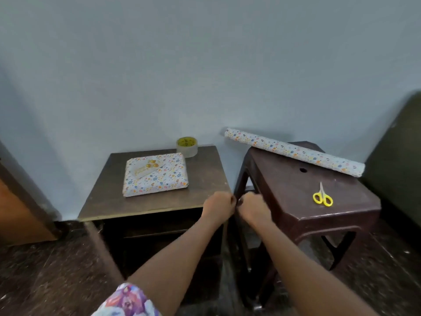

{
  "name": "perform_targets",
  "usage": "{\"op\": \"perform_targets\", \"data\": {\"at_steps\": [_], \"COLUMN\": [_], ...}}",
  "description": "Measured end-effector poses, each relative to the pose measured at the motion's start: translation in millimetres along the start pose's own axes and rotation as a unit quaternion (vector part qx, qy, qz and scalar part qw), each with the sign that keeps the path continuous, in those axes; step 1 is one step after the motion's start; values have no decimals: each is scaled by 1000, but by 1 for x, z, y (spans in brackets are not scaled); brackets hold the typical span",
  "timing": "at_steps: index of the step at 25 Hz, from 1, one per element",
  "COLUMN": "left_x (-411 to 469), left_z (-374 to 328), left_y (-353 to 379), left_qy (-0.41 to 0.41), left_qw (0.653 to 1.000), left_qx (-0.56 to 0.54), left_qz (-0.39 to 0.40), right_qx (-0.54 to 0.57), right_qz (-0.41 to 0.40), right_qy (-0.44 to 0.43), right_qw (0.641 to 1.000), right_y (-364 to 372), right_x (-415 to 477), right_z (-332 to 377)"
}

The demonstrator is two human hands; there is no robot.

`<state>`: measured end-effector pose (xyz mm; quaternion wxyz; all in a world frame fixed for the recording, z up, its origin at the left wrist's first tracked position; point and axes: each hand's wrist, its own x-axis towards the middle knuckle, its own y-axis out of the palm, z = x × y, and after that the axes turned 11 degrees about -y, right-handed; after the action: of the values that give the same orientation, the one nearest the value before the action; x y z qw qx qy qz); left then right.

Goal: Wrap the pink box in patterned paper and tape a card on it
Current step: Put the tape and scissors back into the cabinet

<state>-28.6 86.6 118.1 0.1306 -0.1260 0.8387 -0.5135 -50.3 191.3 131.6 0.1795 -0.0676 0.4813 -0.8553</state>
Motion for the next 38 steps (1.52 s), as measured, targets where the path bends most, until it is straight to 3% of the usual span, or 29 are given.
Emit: {"op": "perform_targets", "data": {"at_steps": [2, 6, 10, 14, 19, 24, 29, 35, 38], "left_x": [48, 150, 224, 237, 214, 173, 85, -43, -86], "left_z": [-55, -139, -180, -182, -167, -156, -114, -30, 22], "left_y": [-2, 18, 49, 81, 77, 30, -18, -23, -6], "left_qy": [89, 199, 206, 134, 139, 184, 195, 137, 147], "left_qw": [995, 963, 949, 979, 957, 934, 940, 960, 963], "left_qx": [15, 174, 216, 133, 146, 161, 138, 161, 173], "left_qz": [-34, -58, -103, -82, -207, -259, -244, -184, -147], "right_qx": [-107, -306, -370, -322, -363, -430, -463, -406, -398], "right_qz": [-128, -130, -104, -70, -88, -100, -95, -66, -24], "right_qy": [-5, -7, 25, 61, -7, -86, -144, -166, -179], "right_qw": [986, 943, 923, 942, 928, 893, 869, 896, 899], "right_y": [-51, -117, -127, -131, -137, -176, -180, -115, -74], "right_x": [34, 115, 181, 209, 190, 135, 55, -68, -117], "right_z": [-31, -114, -181, -204, -188, -147, -83, -27, -9]}}
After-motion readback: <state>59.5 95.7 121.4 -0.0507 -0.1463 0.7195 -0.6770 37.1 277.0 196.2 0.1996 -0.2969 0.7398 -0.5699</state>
